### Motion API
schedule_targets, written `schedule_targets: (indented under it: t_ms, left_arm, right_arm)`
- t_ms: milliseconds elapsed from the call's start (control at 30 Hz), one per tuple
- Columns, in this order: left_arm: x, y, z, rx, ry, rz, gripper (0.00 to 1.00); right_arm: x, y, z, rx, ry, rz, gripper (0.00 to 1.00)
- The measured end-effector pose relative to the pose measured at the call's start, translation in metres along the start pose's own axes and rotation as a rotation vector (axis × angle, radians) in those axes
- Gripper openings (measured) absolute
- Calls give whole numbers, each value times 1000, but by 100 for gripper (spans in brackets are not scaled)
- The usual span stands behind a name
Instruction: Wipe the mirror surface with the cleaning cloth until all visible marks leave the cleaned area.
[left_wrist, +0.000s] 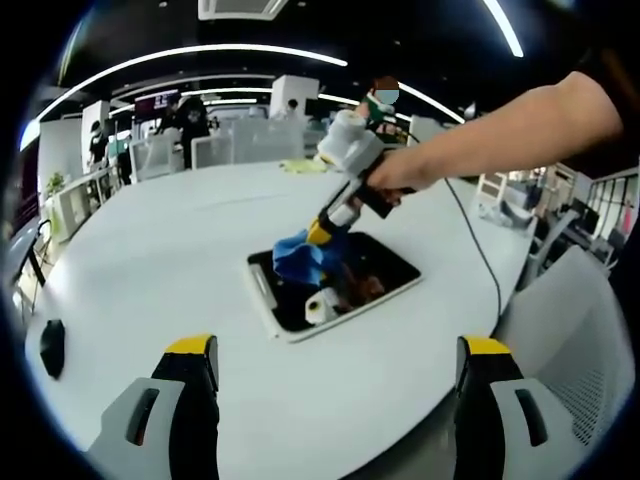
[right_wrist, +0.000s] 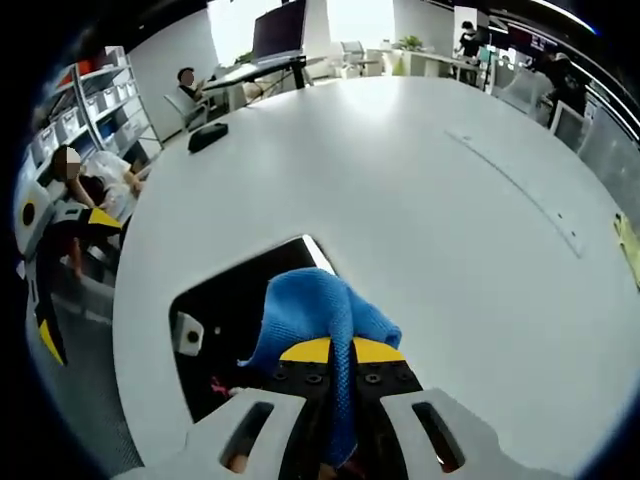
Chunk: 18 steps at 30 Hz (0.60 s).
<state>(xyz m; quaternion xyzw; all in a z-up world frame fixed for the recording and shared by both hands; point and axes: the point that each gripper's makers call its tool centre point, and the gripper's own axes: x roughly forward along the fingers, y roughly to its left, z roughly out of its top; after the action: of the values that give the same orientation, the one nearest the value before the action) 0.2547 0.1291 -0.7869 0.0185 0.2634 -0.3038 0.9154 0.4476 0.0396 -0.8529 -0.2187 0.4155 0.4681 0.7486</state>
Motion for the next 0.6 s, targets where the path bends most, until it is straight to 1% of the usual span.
schedule_targets:
  t_ms: [600]
  left_arm:
    - [0, -1, 0, 6, 7, -1, 99]
  right_arm:
    - [-9, -10, -12, -12, 12, -35, 1]
